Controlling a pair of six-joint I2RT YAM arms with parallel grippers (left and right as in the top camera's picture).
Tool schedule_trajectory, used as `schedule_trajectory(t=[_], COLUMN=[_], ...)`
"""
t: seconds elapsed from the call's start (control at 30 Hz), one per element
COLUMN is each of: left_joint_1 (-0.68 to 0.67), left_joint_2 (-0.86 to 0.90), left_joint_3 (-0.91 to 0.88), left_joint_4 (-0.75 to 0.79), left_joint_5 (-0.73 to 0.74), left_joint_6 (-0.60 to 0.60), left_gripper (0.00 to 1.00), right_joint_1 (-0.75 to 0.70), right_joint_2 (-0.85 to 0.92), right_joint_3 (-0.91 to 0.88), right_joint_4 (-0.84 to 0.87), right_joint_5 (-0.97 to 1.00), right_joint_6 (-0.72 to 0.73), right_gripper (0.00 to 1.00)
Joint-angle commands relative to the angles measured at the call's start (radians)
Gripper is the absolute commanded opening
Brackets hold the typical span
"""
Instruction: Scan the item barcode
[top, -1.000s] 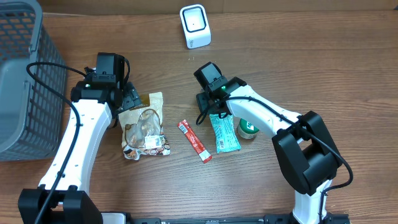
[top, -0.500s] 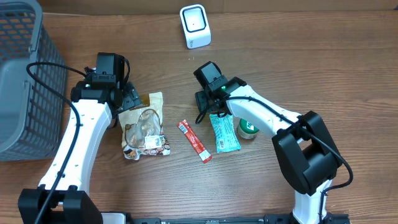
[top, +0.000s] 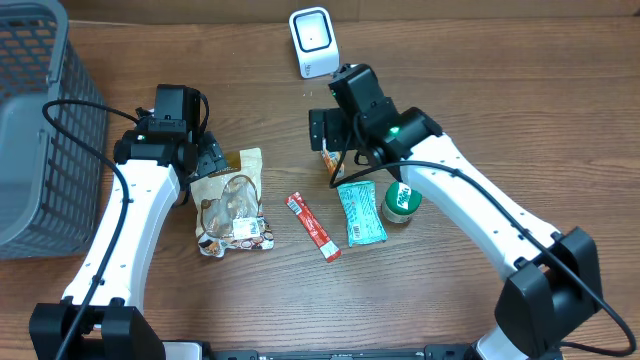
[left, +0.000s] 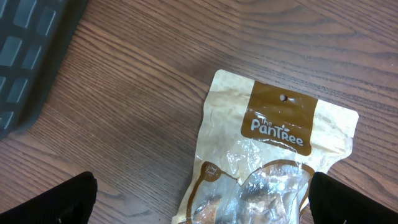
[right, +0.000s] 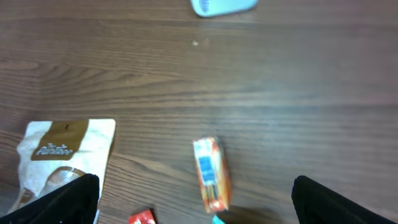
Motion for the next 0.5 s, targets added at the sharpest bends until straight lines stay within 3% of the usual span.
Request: schedule_trajectory(t=[0.0, 0.03, 0.07, 0.1, 0.13, 0.17, 0.47], left_joint_1=[-0.001, -0.001, -0.001, -0.001, -0.001, -0.001, -0.001], left_joint_2=[-0.021, -0.021, -0.021, -0.021, -0.021, -0.021, -0.021], left_joint_3=[0.017, 0.017, 0.017, 0.017, 0.017, 0.017, 0.017], left_joint_4=[-0.002, -0.002, -0.002, -0.002, -0.002, -0.002, -0.002], left_joint_5=[0.004, 0.004, 0.005, 0.004, 0.004, 0.004, 0.004], left_joint_6=[0.008, 0.008, 0.008, 0.007, 0.008, 0.008, 0.008], left_gripper=[1.0, 0.99, 0.99, 1.0, 1.0, 1.0, 1.0], right_joint_1=[-0.011, -0.012, -0.014, -0.016, -0.02, -0.025, -0.048], right_joint_2=[0.014, 0.014, 0.014, 0.014, 0.014, 0.014, 0.017], right_joint_3=[-0.041, -0.05, -0.066, -0.078, -0.089, -0.099, -0.191], right_joint_4=[-0.016, -0.011, -0.001, 0.008, 0.014, 0.019, 0.09], right_joint_5=[0.003, 0.004, 0.007, 0.011, 0.014, 0.014, 0.013], right_joint_6=[0.043, 0.046, 0.06, 0.073, 0.075, 0.075, 0.093], right_gripper=[0.94, 0.83, 0.66, 0.38, 0.18, 0.04, 0.04])
